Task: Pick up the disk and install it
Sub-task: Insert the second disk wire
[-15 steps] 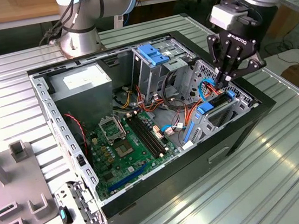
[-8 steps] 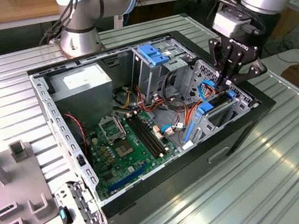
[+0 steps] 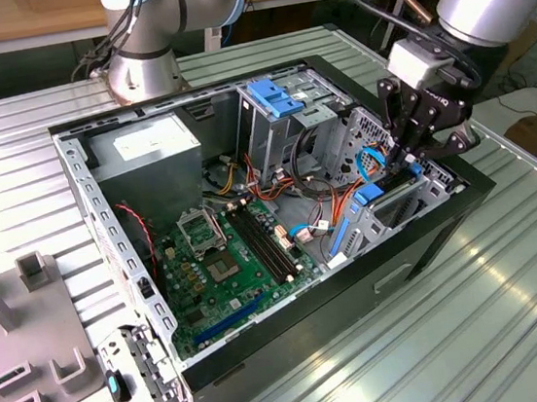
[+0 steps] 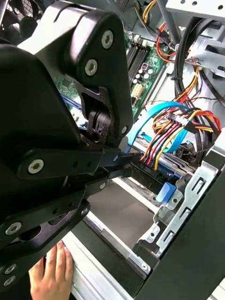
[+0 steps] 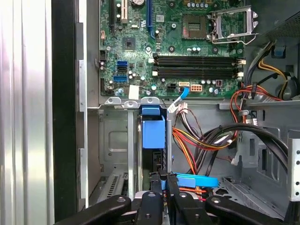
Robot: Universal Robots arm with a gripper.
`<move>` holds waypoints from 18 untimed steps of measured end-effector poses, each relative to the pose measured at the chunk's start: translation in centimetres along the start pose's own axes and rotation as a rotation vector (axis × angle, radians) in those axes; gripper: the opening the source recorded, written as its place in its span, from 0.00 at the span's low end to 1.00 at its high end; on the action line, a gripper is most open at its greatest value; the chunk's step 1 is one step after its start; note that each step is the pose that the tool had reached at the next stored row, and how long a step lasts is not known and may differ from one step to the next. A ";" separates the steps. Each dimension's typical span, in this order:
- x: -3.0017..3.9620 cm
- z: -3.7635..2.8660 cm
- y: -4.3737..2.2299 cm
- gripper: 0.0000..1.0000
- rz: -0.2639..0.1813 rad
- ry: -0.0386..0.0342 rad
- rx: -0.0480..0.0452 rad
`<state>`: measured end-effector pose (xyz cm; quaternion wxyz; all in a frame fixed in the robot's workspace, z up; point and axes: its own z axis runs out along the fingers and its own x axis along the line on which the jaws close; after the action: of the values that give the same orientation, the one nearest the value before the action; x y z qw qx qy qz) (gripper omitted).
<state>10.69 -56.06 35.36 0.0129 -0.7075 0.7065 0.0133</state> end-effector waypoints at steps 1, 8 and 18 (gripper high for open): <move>0.06 0.11 0.00 0.16 0.000 -0.0038 0.0003; 0.55 0.15 0.06 0.16 0.000 -0.0493 0.0063; 0.98 0.50 0.09 0.16 0.000 -0.0521 0.0064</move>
<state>10.59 -57.02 34.82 0.0336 -0.7070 0.7058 0.0295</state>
